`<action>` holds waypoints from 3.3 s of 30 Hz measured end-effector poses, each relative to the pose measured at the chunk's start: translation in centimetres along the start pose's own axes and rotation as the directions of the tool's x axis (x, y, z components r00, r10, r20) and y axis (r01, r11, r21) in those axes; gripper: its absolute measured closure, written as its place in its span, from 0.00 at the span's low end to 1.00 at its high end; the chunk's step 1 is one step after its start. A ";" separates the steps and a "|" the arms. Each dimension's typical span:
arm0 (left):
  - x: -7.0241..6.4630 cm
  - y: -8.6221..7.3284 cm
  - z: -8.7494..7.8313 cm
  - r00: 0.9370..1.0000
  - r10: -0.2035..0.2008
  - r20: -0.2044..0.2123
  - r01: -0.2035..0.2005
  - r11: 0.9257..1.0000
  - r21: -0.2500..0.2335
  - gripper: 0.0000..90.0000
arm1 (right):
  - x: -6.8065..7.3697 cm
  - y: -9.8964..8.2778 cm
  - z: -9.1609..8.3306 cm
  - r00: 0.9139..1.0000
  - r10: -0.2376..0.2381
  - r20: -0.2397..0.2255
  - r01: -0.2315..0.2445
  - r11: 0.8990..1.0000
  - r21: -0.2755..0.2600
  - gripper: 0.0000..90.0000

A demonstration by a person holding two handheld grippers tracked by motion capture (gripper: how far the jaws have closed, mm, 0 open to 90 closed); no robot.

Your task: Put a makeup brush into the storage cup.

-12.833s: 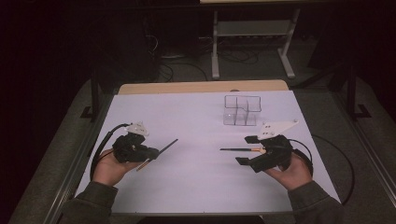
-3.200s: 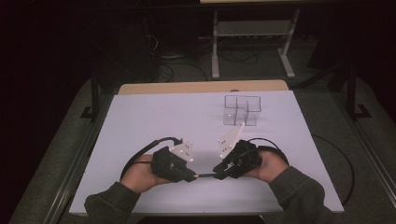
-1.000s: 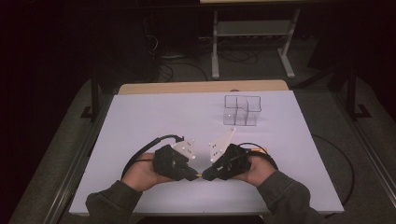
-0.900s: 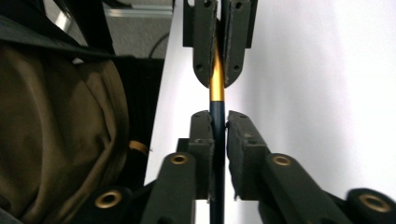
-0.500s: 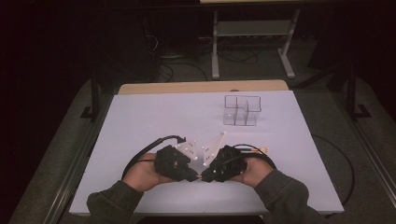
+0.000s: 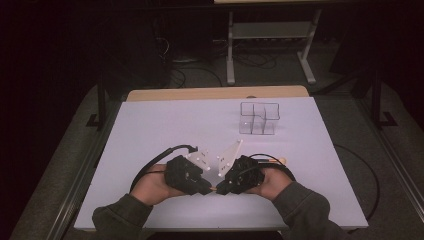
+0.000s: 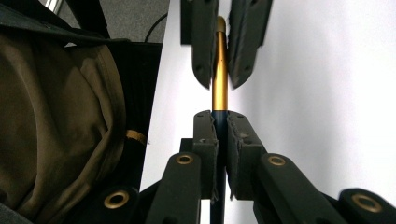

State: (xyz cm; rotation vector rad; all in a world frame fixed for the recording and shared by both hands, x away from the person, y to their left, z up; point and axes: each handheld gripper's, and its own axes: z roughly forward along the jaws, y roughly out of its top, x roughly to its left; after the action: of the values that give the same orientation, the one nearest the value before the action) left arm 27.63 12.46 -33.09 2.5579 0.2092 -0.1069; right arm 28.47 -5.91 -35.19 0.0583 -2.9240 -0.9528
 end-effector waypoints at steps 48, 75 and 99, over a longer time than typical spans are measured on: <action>0.9 -6.8 -2.1 0.983 -0.173 -0.064 0.158 0.968 -0.197 0.66 | -2.6 -4.5 -3.2 0.976 0.215 0.044 -0.198 0.948 -0.249 0.92; 0.6 -2.1 -1.5 0.997 -0.077 -0.019 0.071 0.977 -0.201 0.77 | -1.2 -1.5 -0.1 0.998 0.060 -0.023 -0.063 0.979 -0.193 0.92; 0.3 -1.4 -1.3 0.999 -0.031 -0.003 0.031 0.995 -0.097 0.93 | -0.2 0.2 0.4 0.999 0.007 0.033 -0.004 0.997 -0.074 0.88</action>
State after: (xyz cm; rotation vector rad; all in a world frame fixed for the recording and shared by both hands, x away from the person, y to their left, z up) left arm 27.72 14.33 -32.77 2.4589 0.2503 -0.1001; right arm 28.62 -5.55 -35.41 0.0309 -2.9139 -1.0699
